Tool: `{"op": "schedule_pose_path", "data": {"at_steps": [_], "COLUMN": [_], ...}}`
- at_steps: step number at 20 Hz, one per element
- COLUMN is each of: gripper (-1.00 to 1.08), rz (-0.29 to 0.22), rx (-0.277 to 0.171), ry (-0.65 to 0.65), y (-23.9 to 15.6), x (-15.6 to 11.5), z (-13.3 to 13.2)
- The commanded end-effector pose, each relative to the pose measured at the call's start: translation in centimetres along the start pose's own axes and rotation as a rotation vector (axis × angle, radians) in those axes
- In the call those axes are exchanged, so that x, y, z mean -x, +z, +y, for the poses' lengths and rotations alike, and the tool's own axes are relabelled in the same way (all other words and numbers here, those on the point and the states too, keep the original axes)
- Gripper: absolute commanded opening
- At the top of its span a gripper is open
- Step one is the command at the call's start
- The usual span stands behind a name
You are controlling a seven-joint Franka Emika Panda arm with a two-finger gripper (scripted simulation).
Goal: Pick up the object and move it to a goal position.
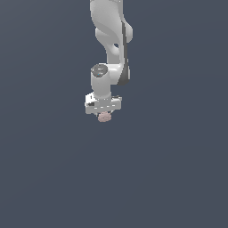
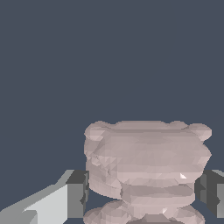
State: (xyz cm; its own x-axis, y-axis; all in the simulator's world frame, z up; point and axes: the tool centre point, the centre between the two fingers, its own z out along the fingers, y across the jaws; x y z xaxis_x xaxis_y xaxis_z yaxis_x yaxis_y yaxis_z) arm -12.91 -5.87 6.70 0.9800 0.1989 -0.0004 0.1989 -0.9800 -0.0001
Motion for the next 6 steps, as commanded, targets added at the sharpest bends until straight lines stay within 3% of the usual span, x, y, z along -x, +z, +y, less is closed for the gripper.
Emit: {"op": "schedule_pose_path", "data": {"at_steps": [1,6], "gripper": [-1.0,-1.0], "rz": [0.0,0.0], "rx": [0.0,0.0], "ry": [0.0,0.0], "y": [-0.12,-0.21], "x": [0.67,1.13], "z": [-0.02,-0.01]}}
